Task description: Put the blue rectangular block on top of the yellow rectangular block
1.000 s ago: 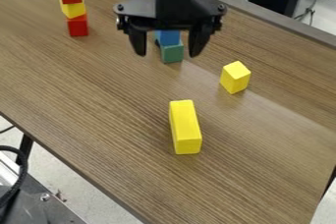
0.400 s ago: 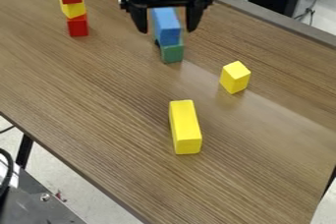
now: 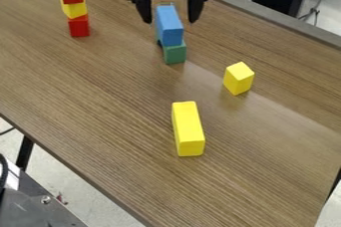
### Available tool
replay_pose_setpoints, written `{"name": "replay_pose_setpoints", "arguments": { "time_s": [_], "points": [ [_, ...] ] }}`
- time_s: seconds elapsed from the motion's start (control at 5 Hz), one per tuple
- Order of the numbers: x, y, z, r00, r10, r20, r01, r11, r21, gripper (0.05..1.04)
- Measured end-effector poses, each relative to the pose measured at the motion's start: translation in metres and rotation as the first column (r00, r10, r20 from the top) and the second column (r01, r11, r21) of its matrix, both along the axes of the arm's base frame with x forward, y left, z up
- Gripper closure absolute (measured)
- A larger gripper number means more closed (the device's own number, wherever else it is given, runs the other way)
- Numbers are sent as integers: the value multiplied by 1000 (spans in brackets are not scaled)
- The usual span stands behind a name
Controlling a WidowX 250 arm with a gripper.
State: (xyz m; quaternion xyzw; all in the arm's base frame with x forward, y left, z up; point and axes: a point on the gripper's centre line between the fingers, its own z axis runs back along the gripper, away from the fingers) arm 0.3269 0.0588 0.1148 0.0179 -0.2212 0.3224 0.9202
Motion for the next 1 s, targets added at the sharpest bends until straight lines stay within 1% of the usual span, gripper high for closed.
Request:
{"name": "replay_pose_setpoints", "arguments": {
  "time_s": [0.4,0.8,1.0],
  "points": [
    [21,10,-15,1000,-3,-9,3,1000,13,83],
    [35,26,-27,1000,24,-17,-24,1000,15,83],
    [38,30,-34,999,31,-9,-31,999,17,114]
  ]
}}
